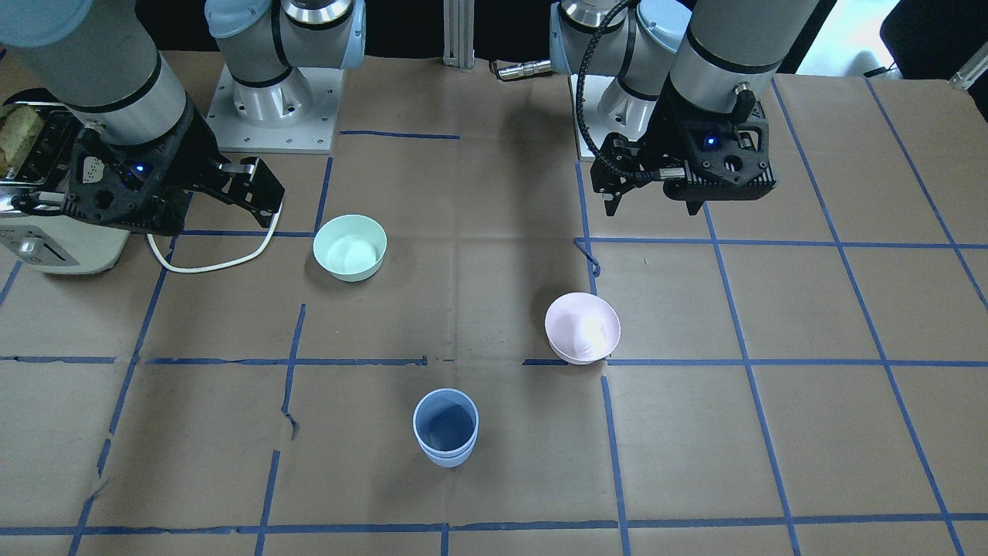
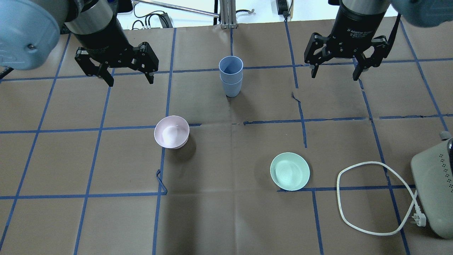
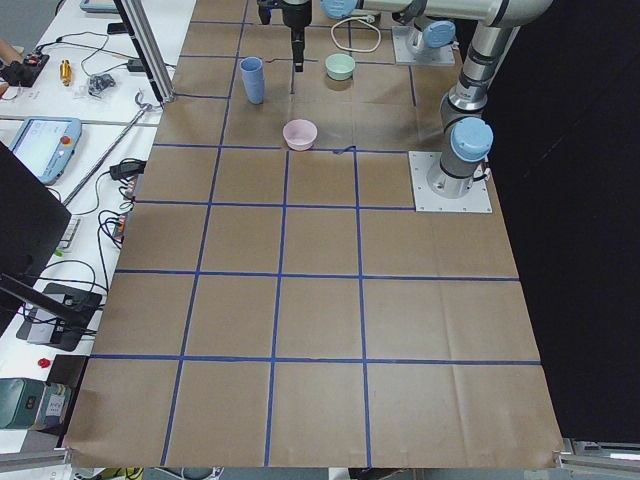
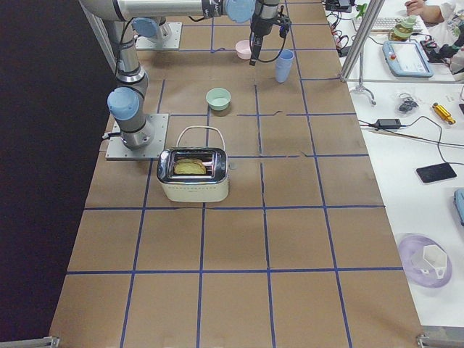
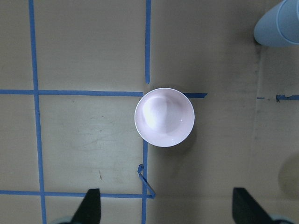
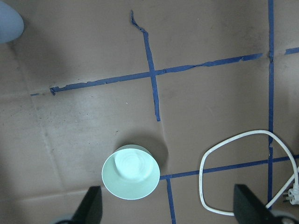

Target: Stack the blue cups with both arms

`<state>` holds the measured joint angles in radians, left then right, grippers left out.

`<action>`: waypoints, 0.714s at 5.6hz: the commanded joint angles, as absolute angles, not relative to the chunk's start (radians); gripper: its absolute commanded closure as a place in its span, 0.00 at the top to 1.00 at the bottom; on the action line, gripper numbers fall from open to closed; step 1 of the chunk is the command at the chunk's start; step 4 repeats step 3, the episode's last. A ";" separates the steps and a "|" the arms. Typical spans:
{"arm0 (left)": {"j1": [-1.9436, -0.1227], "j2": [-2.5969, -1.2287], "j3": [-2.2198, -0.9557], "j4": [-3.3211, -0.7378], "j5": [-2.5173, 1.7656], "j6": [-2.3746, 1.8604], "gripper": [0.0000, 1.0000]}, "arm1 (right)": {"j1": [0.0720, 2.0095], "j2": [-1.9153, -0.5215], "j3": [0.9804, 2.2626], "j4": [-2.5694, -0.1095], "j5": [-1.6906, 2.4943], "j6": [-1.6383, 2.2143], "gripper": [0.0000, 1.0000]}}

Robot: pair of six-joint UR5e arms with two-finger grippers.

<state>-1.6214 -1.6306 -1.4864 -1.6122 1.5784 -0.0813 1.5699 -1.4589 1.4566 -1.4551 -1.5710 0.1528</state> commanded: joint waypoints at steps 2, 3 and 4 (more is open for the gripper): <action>-1.621 -1.631 -1.486 -1.612 1.580 -0.083 0.99 | 1.571 -1.467 1.468 -1.496 -1.568 0.153 1.00; -1.621 -1.631 -1.486 -1.612 1.580 -0.083 0.99 | 1.571 -1.465 1.465 -1.494 -1.568 0.153 1.00; -1.621 -1.631 -1.486 -1.612 1.580 -0.083 0.99 | 1.571 -1.465 1.465 -1.494 -1.568 0.153 1.00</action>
